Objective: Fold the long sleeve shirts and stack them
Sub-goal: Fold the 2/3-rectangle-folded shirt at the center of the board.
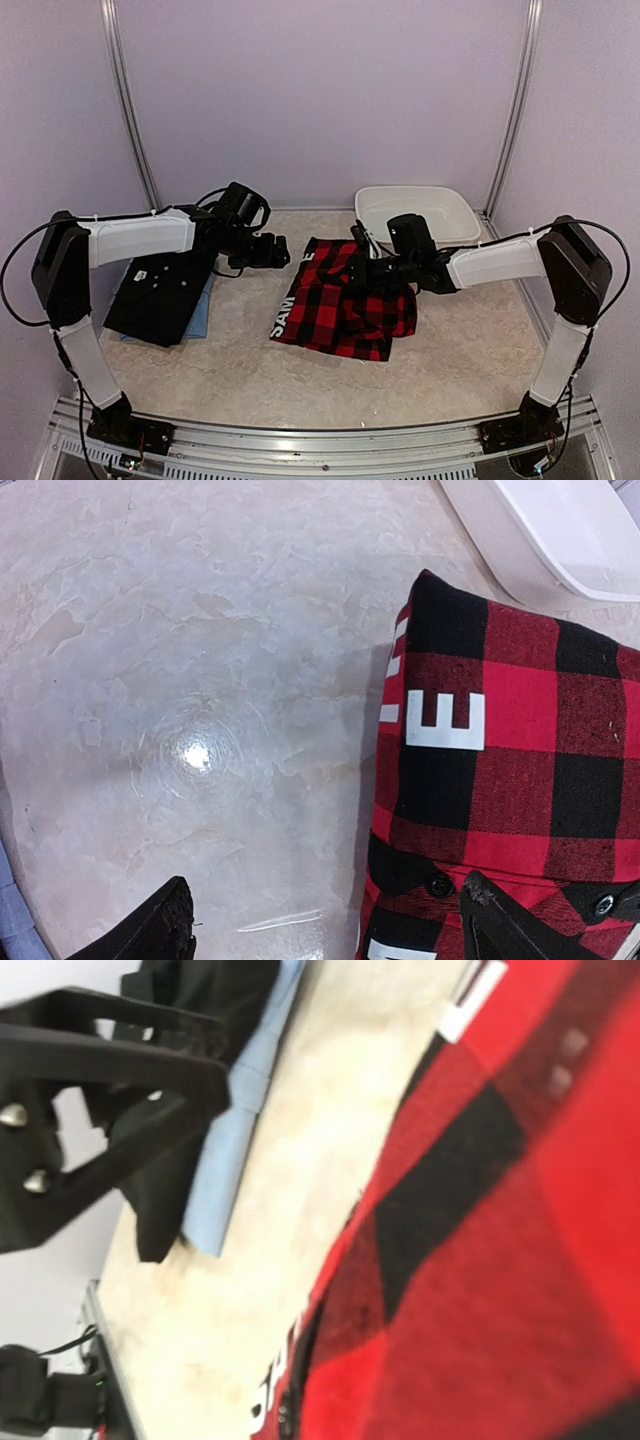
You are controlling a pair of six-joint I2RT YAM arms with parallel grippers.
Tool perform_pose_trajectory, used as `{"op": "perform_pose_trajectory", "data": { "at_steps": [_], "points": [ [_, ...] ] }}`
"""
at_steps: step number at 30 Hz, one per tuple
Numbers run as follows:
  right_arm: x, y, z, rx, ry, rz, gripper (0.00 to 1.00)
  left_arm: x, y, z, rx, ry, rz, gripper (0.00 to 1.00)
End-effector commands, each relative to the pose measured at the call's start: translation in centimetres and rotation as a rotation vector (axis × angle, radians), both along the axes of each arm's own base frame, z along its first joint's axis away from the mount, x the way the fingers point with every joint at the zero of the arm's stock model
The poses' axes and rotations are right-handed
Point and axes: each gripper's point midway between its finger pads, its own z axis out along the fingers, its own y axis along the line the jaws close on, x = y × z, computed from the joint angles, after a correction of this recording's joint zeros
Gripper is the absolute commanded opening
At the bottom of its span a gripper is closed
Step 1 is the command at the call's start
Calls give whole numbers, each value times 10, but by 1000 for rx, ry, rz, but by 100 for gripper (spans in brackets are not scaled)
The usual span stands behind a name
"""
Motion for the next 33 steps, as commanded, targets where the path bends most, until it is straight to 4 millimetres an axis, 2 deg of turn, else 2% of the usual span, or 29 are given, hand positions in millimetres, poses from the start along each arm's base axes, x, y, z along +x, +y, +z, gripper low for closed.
{"op": "perform_pose_trajectory", "data": {
  "at_steps": [1,5,8,17,24,26,33],
  "points": [
    [-6,-18,18,21,54,33,0,-3,3,6,13,-15,-17,87],
    [-9,-37,20,17,82,27,0,-5,2,3,14,-5,-25,87],
    [-5,-54,14,-21,89,8,0,-7,0,1,12,2,-35,87],
    [-2,-102,-34,-100,156,-15,0,-13,-10,-3,27,12,-67,86],
    [-5,-126,-70,-132,207,-48,0,-18,-19,-9,52,20,-89,86],
    [-6,-131,-73,-132,207,-57,0,-20,-23,-12,60,24,-98,86],
    [-2,-128,-58,-111,174,-36,2,-22,-34,-23,102,32,-117,87]
  ]
}}
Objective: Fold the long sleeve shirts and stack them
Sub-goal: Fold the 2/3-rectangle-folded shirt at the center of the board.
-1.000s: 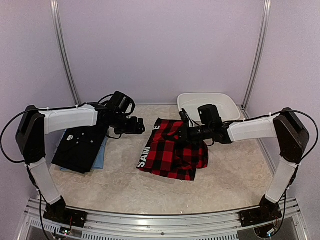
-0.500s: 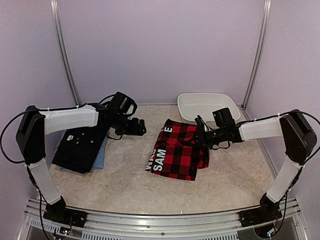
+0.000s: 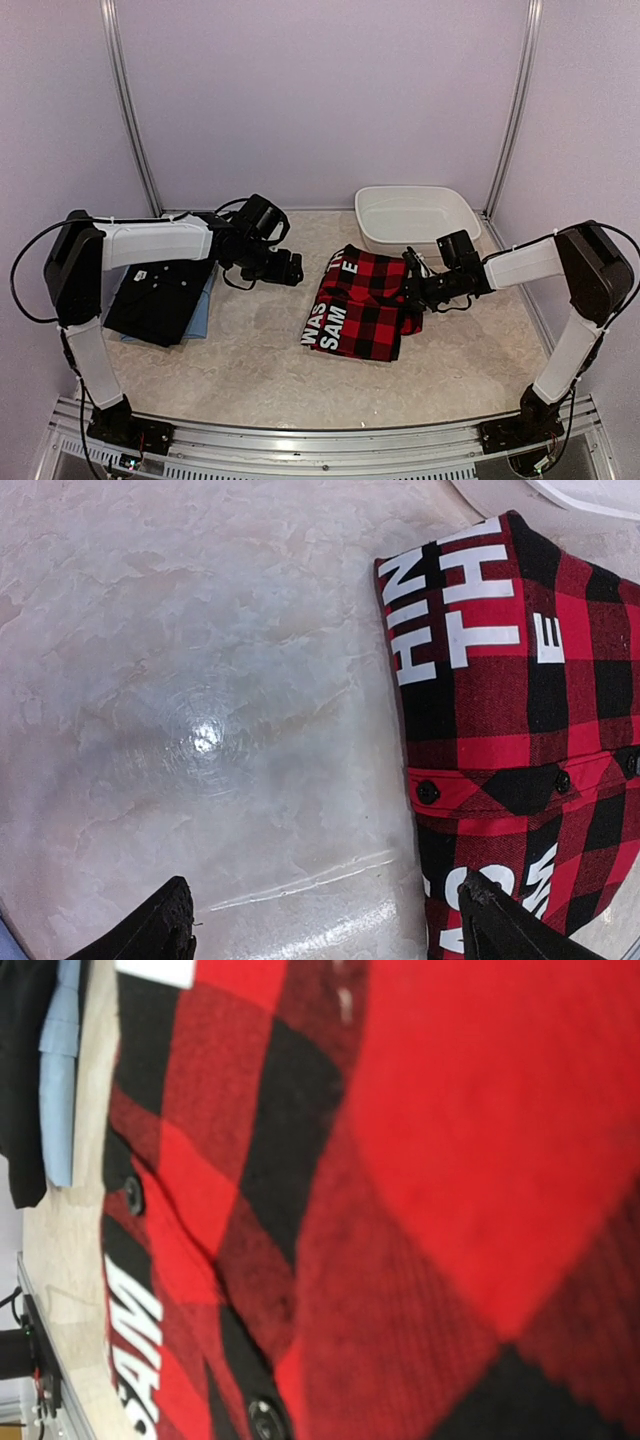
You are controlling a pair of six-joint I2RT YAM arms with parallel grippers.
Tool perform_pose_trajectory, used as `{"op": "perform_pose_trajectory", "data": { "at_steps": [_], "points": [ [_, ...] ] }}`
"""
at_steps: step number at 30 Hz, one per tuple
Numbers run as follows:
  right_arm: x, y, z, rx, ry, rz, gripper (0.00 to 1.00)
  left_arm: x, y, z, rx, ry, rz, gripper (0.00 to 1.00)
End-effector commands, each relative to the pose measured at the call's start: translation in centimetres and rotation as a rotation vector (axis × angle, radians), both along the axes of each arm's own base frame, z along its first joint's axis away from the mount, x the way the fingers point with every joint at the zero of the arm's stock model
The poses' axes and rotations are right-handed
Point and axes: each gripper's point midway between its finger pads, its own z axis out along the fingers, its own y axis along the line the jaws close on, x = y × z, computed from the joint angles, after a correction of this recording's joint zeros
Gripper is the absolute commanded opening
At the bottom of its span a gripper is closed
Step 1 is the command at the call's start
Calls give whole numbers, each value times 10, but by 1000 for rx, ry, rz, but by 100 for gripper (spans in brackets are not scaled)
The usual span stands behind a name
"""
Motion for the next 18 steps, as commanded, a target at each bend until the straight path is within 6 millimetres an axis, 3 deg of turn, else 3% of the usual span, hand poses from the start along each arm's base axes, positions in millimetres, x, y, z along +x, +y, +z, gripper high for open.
{"op": "perform_pose_trajectory", "data": {
  "at_steps": [1,10,18],
  "points": [
    [4,1,13,16,-40,27,2,3,-6,-4,42,-9,-18,87],
    [8,-14,34,-15,-59,22,2,1,-11,-7,54,-9,-28,87],
    [17,-34,33,-33,-55,-4,5,-1,-14,-10,61,-5,-39,87]
  ]
}}
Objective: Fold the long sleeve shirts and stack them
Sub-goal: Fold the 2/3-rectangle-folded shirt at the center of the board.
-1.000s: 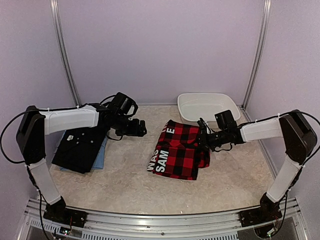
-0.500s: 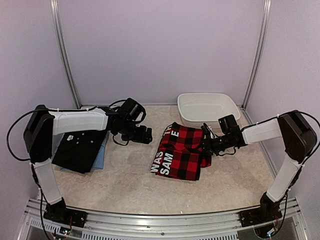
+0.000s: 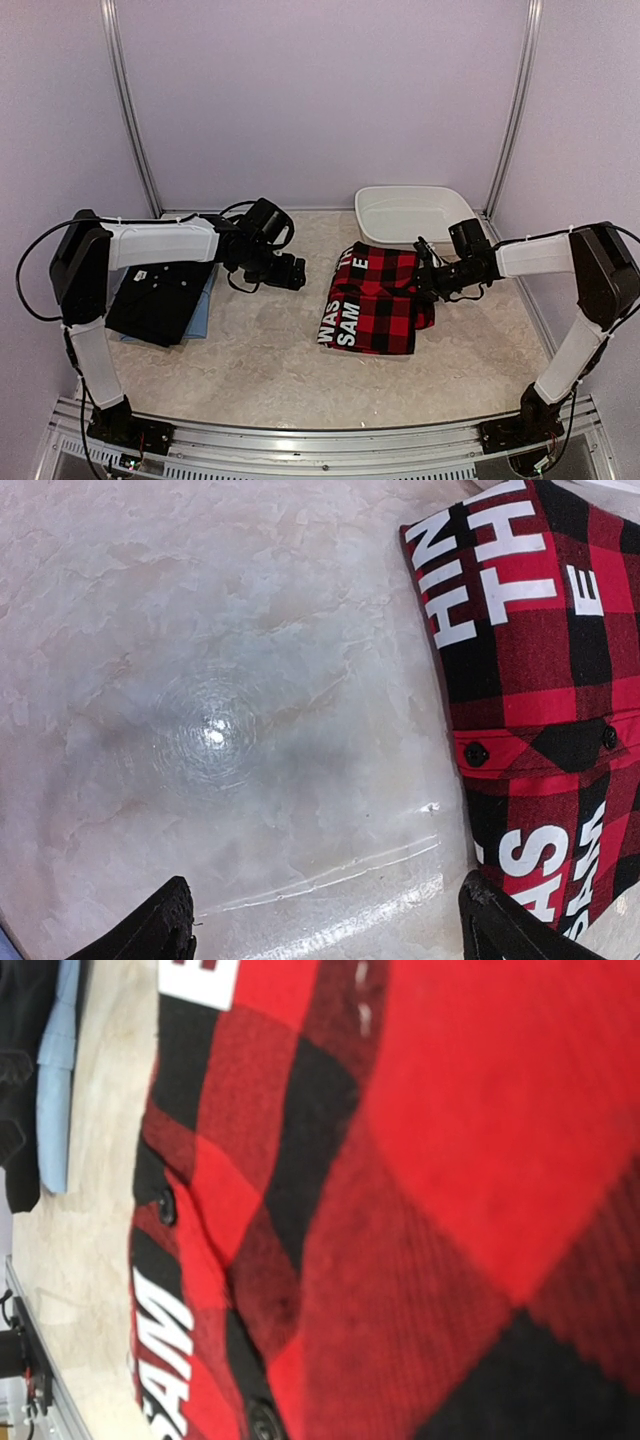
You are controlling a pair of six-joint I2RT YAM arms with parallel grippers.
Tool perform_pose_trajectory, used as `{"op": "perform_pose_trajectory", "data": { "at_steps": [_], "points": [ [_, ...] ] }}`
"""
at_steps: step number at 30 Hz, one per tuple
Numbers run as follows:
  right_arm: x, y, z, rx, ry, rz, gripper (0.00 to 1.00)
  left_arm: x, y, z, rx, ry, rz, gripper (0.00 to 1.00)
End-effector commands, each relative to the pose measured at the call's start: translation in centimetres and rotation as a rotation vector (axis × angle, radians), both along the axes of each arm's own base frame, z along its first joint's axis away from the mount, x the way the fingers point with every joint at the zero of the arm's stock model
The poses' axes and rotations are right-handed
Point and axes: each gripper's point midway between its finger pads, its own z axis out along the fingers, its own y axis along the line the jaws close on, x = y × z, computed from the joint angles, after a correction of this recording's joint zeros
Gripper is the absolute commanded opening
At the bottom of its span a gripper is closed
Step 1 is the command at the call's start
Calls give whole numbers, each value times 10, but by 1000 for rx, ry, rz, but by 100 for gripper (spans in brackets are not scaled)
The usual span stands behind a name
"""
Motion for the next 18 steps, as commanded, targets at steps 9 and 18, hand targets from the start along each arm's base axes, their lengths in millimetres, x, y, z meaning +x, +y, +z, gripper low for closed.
{"op": "perform_pose_trajectory", "data": {
  "at_steps": [9,18],
  "points": [
    [21,-45,-9,-117,-21,-90,22,-2,-14,-2,17,-8,-33,87],
    [51,-68,-20,-264,-78,-200,38,-11,-37,-6,3,-8,-75,87]
  ]
}}
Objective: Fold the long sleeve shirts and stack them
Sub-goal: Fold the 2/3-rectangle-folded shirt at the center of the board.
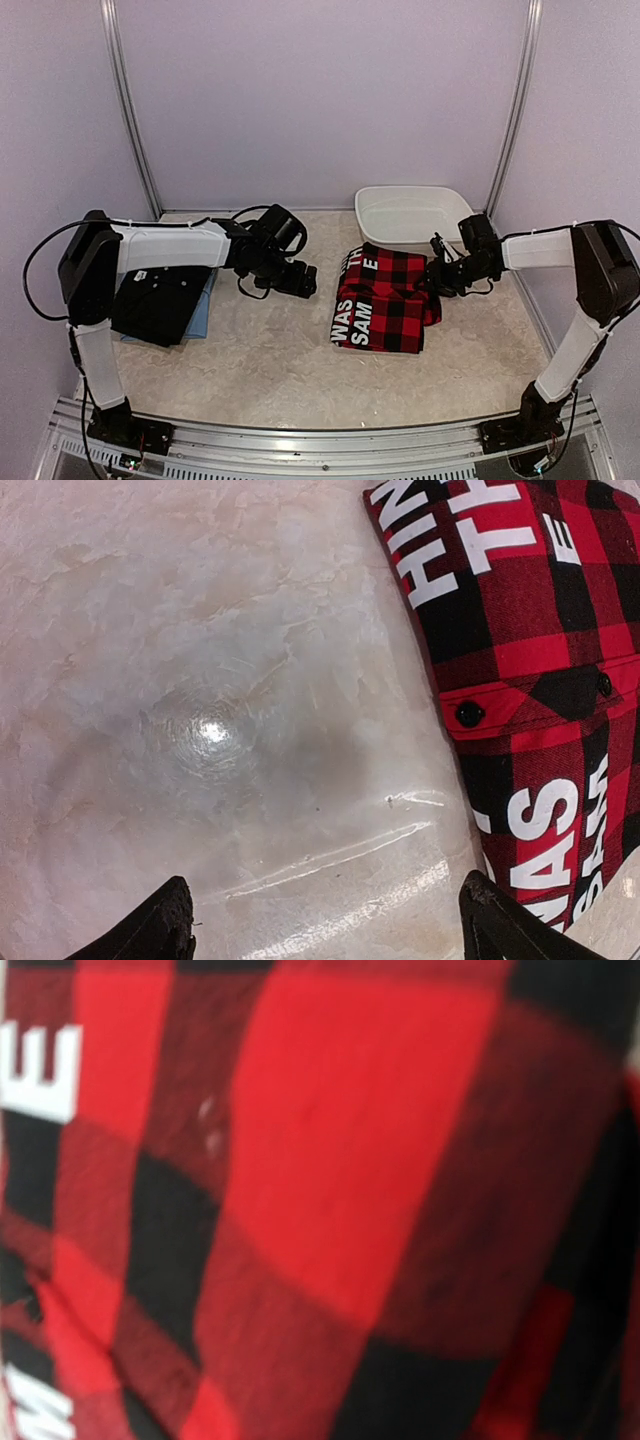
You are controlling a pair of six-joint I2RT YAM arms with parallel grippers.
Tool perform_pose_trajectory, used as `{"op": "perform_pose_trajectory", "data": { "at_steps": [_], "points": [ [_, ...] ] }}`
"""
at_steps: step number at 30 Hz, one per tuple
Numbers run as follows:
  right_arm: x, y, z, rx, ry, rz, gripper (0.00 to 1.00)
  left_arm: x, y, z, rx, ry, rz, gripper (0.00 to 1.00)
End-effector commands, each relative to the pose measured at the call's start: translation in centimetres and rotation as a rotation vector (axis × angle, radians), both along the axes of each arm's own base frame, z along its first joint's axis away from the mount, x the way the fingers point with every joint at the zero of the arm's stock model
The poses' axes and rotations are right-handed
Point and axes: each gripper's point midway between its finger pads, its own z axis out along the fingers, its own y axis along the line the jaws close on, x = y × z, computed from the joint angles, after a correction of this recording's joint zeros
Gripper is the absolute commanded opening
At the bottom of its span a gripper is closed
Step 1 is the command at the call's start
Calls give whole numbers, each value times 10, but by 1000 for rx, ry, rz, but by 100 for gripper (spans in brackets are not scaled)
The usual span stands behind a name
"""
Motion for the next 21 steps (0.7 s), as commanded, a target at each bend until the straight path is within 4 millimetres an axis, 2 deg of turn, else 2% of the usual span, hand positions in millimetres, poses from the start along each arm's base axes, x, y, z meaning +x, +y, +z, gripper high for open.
{"op": "perform_pose_trajectory", "data": {
  "at_steps": [1,8,12,17,20,21],
  "points": [
    [22,-15,-1,-83,-50,-67,39,1,-17,2,-14,-18,-26,87],
    [39,-41,-8,-241,-83,-143,41,-7,-36,1,-59,-14,-66,87],
    [43,-45,-22,-277,-74,-138,40,-15,-60,4,-146,-4,-125,88],
    [43,-52,-37,-333,-74,-138,40,-24,-86,-2,-200,2,-181,88],
    [43,-56,-33,-349,-99,-144,40,-26,-101,-8,-202,0,-204,89],
    [42,-55,-29,-343,-113,-143,40,-26,-103,-18,-187,11,-207,89]
  ]
}}
